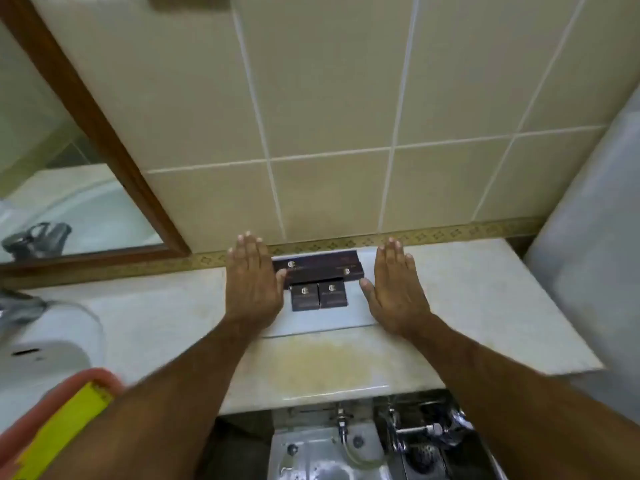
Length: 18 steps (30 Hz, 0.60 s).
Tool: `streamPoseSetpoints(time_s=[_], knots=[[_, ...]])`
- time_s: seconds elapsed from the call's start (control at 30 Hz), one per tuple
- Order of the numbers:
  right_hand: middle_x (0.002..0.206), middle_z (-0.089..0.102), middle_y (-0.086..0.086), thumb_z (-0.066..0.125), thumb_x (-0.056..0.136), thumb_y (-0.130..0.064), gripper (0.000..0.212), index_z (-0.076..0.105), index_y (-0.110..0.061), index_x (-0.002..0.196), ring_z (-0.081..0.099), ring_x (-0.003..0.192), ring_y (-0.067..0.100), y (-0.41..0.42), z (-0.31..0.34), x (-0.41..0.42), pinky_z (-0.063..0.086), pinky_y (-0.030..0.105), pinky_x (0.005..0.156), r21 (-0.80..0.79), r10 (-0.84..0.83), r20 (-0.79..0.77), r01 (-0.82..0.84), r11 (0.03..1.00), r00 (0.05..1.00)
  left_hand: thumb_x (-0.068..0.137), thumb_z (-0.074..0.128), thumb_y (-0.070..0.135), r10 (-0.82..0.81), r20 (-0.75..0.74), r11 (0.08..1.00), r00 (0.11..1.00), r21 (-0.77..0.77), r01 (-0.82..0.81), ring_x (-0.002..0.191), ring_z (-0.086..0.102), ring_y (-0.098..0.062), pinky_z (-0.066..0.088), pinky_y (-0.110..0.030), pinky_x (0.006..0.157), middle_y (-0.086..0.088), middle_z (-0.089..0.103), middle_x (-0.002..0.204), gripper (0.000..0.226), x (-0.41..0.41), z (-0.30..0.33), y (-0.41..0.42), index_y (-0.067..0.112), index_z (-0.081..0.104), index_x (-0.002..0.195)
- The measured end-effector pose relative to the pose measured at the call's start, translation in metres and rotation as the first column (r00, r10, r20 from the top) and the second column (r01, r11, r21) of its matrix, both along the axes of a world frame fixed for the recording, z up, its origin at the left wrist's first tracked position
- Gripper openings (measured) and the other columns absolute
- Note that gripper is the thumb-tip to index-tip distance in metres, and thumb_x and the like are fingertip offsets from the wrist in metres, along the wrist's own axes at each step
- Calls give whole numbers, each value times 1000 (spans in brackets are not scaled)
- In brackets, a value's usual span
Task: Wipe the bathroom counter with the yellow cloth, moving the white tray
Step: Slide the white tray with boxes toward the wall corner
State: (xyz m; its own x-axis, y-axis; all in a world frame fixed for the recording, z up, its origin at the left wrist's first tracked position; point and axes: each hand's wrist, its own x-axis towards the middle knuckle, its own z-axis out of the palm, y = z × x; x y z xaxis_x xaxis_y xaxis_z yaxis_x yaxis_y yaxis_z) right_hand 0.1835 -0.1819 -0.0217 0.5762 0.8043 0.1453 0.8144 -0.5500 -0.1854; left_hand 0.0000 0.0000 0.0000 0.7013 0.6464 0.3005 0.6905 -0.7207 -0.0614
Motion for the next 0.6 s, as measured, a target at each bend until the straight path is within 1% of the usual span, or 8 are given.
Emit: streamPoseSetpoints(time_s=[0.1,0.17,0.23,0.27,0.33,0.4,0.5,0.6], knots=[[165,-6,20,19,100,-53,78,0,-1,155,-6,152,33,3,-26,8,-5,47,123,-71,-91,-63,87,994,994,94,37,16,149,-13,981,989,-123,-149,146,16,-48,13,-57,120,-34,22,155,59,2,-30,2,-11,25,146],[164,-5,22,20,100,-51,77,2,1,154,-6,152,35,7,-35,9,-5,49,122,-65,-139,-86,134,989,987,91,41,11,239,-9,960,971,-148,-238,143,23,-49,15,-57,118,-34,30,151,58,2,-41,1,-11,29,144],[164,-1,24,27,101,-45,74,5,3,154,-2,152,38,11,-38,9,-5,49,121,-44,-176,-74,173,984,982,87,46,11,273,-48,951,961,-138,-277,131,39,-48,26,-56,112,-31,44,140,56,4,-41,3,-9,37,138],[164,4,25,30,101,-42,72,8,4,153,3,151,39,14,-36,8,-3,48,121,-56,-216,-83,212,976,973,85,48,11,288,-71,943,955,-154,-296,119,48,-46,36,-53,103,-29,52,129,52,5,-39,5,-7,43,133],[154,30,27,40,99,-36,64,24,2,148,28,141,41,19,-32,6,14,47,121,-102,-344,-51,337,936,938,84,51,15,352,-87,917,932,-170,-362,94,55,-37,44,-44,80,-21,60,105,35,6,-35,5,-1,55,115],[127,54,19,55,91,-31,48,45,-5,131,48,113,32,23,-28,0,40,43,102,-86,-475,-29,471,878,879,84,54,17,369,-113,903,922,-190,-385,83,57,-31,43,-39,71,-15,64,92,20,5,-36,3,6,62,99],[109,60,11,61,88,-24,25,58,-12,109,53,98,23,26,-23,-1,46,35,85,-101,-565,-9,561,821,825,83,56,20,384,-134,894,913,-195,-404,78,62,-28,43,-37,69,-11,68,86,16,5,-41,3,10,65,91],[107,63,9,59,91,-21,19,60,-12,107,58,96,21,34,-15,5,48,31,82,-162,-558,9,552,818,830,85,53,19,388,-139,885,911,-219,-410,78,64,-27,42,-36,69,-10,70,87,17,7,-39,6,9,65,92]])
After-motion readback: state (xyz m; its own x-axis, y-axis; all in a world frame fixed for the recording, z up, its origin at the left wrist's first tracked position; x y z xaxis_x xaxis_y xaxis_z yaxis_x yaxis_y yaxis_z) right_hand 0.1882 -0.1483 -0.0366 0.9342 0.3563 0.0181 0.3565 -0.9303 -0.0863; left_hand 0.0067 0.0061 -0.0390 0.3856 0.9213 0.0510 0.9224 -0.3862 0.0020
